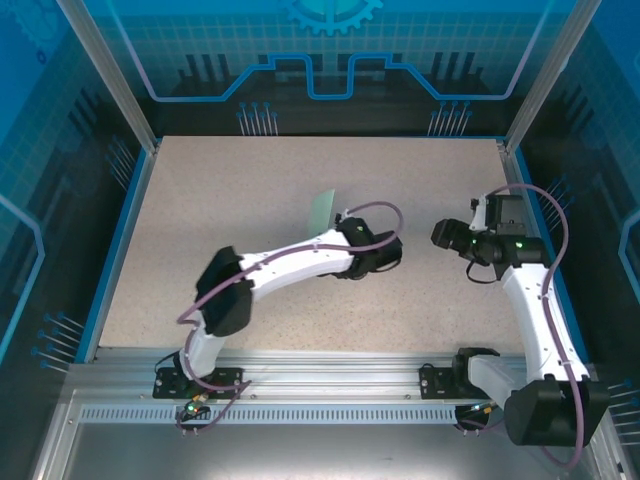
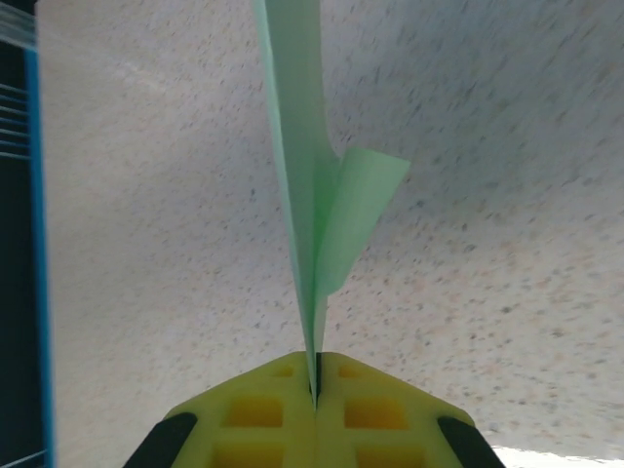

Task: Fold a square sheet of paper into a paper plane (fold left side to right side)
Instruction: Turn over the paper at the center of the table.

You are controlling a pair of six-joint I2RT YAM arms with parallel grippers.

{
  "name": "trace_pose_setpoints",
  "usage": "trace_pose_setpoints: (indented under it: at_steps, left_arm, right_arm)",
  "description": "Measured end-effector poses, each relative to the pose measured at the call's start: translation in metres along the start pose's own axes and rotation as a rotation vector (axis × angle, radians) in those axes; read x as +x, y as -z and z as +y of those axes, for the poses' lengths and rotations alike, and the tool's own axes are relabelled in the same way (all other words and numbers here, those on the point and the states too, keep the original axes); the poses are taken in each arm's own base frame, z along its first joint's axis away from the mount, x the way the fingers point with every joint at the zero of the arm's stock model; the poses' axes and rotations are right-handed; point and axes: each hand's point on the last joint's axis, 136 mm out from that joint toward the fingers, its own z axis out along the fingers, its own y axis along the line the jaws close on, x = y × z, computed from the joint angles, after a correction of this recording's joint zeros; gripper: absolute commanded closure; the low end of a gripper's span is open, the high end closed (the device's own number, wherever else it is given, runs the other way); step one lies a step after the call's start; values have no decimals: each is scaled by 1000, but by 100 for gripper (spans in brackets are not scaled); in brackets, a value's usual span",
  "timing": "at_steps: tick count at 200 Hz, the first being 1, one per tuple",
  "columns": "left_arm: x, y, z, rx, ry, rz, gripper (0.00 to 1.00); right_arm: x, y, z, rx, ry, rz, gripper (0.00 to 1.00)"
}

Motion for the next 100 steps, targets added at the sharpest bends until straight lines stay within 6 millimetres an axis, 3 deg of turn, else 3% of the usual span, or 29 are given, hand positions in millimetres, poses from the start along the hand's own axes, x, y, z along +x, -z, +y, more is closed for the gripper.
trace_pose_setpoints:
  at_steps: [58, 100]
  left_arm:
    - [12, -40, -47, -123, -143, 126, 100]
    - [24, -60, -83, -62, -203, 207, 85]
  right_arm:
    - [2, 5, -14, 21, -31, -24, 23]
    - [6, 2, -17, 15, -34, -10, 18]
